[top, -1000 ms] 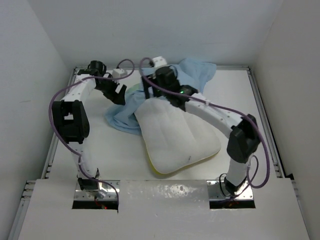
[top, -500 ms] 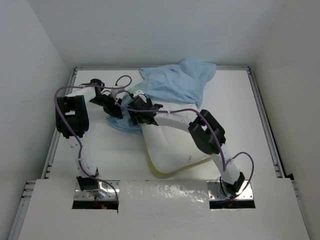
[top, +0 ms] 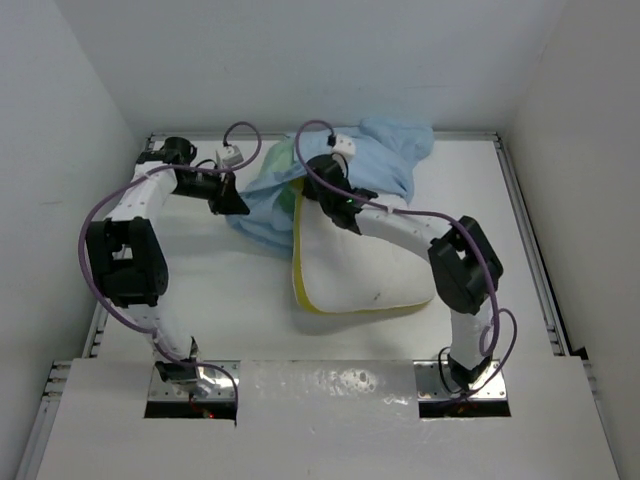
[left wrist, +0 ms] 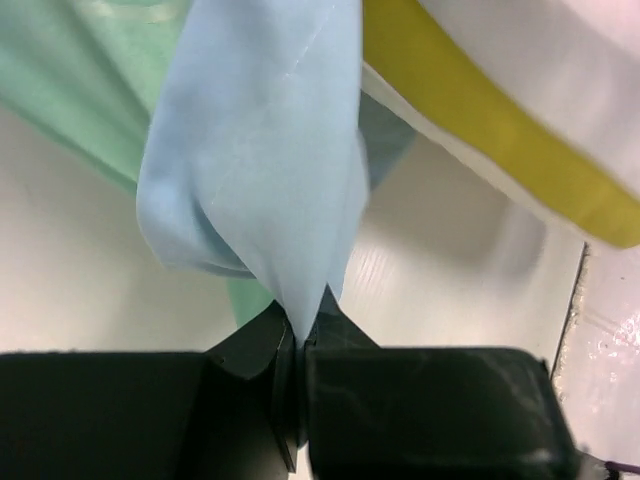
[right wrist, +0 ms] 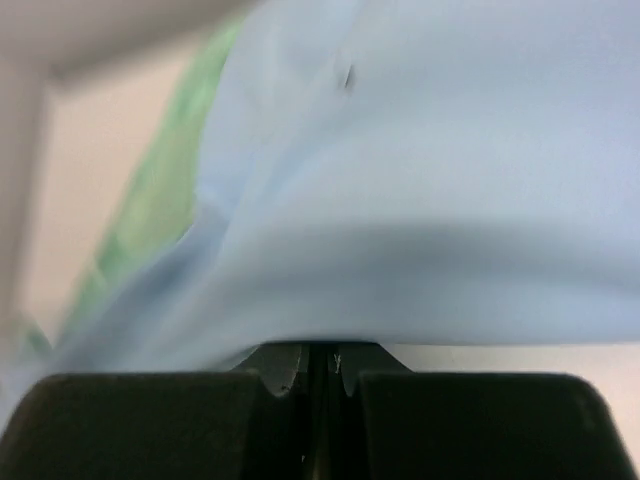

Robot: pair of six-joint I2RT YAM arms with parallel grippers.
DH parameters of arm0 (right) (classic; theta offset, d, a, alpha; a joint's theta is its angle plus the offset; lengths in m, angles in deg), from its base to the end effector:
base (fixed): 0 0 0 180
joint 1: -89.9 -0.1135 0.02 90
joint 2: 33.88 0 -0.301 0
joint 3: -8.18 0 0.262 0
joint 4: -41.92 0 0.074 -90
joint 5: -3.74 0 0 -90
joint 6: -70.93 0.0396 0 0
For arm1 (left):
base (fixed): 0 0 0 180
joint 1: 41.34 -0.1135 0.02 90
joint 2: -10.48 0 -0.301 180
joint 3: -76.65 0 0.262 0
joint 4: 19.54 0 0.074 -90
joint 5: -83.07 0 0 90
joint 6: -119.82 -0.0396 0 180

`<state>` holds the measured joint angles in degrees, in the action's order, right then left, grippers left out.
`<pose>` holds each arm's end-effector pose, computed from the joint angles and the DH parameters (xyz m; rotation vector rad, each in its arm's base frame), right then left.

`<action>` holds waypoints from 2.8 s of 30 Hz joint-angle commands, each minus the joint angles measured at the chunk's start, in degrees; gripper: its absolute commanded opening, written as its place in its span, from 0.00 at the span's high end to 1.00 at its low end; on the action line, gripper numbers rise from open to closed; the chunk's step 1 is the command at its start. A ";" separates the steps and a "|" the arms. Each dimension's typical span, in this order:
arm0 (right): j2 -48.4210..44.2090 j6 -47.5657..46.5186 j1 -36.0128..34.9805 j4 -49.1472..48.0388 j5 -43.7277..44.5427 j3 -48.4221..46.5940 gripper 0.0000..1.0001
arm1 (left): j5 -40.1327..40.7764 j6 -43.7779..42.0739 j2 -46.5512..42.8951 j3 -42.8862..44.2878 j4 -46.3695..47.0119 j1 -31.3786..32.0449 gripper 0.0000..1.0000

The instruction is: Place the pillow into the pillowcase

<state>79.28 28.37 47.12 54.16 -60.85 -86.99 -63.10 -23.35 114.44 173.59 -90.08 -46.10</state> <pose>0.3656 0.3152 0.2541 0.3513 2.0526 0.5122 0.3748 -0.0018 0.2798 1.0725 2.0574 -0.9591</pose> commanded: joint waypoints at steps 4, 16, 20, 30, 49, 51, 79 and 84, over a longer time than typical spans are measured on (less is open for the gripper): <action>-3.57 10.29 3.58 -23.61 20.63 -6.48 1.00 | -11.34 -12.91 1.50 5.77 -16.25 4.12 1.00; 22.52 8.36 5.52 -11.31 36.11 -44.98 1.00 | -25.91 -8.63 -4.55 7.25 -18.38 21.54 1.00; 21.75 16.62 7.27 -6.74 33.23 -37.29 1.00 | -29.35 -1.34 -6.49 11.66 -18.38 20.84 1.00; 5.16 -5.77 8.68 -9.30 -10.01 -17.49 0.01 | -13.73 4.39 -4.82 7.44 -18.29 14.43 0.56; -20.64 -21.08 35.10 7.51 -35.24 11.97 0.01 | 25.83 18.98 22.00 47.80 14.85 24.86 0.14; -16.25 -22.20 37.59 7.50 -37.09 11.01 0.01 | 27.76 19.50 28.80 53.73 16.33 26.72 0.07; -14.27 -12.91 19.87 -53.85 -37.57 35.95 1.00 | -0.34 12.74 28.94 56.31 14.17 30.68 1.00; -11.84 -3.15 16.60 -64.22 -26.84 30.96 1.00 | -6.50 4.32 26.56 54.91 -4.20 31.65 1.00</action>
<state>67.81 19.01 64.23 11.36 -97.00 -50.93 -54.81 -12.51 146.53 227.27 -80.52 -17.36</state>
